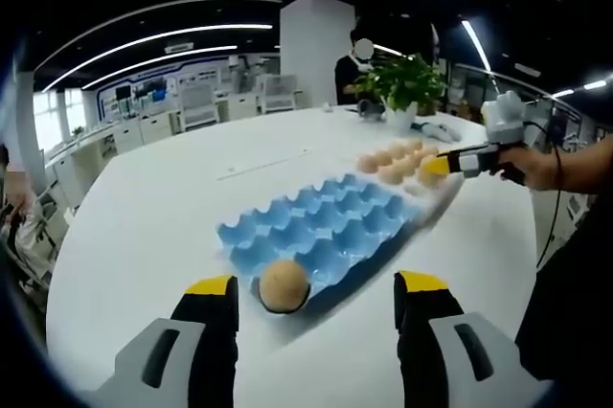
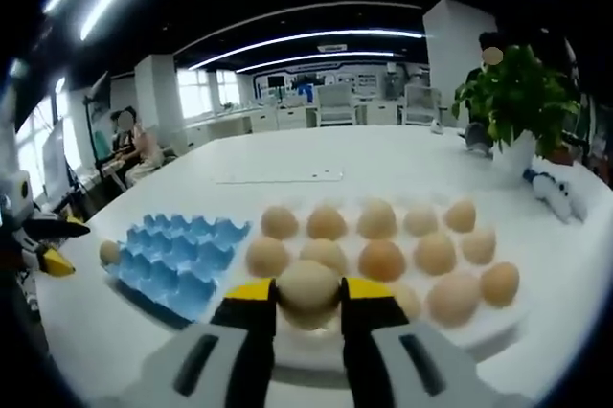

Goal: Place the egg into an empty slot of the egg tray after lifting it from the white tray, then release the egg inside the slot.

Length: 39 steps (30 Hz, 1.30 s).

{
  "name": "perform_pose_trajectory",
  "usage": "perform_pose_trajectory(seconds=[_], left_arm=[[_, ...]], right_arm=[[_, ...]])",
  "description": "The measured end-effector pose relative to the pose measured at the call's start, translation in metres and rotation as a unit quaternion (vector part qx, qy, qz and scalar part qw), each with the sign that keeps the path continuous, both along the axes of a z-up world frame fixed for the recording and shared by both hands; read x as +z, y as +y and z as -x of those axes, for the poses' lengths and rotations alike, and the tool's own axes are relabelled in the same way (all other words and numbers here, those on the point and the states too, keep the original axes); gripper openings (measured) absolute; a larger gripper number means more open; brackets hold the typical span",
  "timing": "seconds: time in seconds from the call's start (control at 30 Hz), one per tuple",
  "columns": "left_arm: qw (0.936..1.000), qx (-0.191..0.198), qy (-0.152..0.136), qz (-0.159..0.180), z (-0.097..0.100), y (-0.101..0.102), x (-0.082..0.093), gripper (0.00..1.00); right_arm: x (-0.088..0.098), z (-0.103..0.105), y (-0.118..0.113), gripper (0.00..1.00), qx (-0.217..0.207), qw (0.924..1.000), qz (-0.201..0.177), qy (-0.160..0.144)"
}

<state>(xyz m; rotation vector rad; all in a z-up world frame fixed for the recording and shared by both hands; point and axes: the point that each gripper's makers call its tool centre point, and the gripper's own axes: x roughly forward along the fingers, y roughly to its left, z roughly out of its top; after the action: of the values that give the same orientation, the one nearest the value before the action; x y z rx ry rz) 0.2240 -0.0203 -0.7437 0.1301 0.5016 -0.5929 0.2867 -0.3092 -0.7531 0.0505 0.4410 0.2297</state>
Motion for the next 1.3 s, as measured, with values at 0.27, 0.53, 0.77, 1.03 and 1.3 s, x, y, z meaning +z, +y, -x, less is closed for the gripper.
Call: perform_pose_trajectory(seconds=[0.27, 0.53, 0.77, 1.03, 1.3], left_arm=[[1.0000, -0.002, -0.001, 0.000, 0.000, -0.001, 0.002, 0.65], [1.0000, -0.002, -0.002, -0.001, 0.001, -0.001, 0.003, 0.64], [0.9999, -0.009, 0.002, -0.005, 0.003, -0.003, 0.001, 0.67], [0.9992, 0.008, 0.037, 0.010, 0.004, -0.001, -0.006, 0.80], [0.9993, -0.002, 0.035, 0.012, 0.005, -0.005, -0.004, 0.82]], right_arm=[[0.003, 0.000, 0.005, 0.25, 0.003, 0.9998, -0.017, -0.002], [0.008, 0.002, 0.016, 0.25, 0.023, 0.9996, -0.015, -0.009], [0.016, 0.001, 0.046, 0.26, 0.060, 0.9980, -0.015, -0.015], [0.020, 0.006, 0.102, 0.26, 0.132, 0.9907, -0.028, -0.016], [0.021, 0.019, 0.167, 0.26, 0.224, 0.9738, -0.035, -0.015]])
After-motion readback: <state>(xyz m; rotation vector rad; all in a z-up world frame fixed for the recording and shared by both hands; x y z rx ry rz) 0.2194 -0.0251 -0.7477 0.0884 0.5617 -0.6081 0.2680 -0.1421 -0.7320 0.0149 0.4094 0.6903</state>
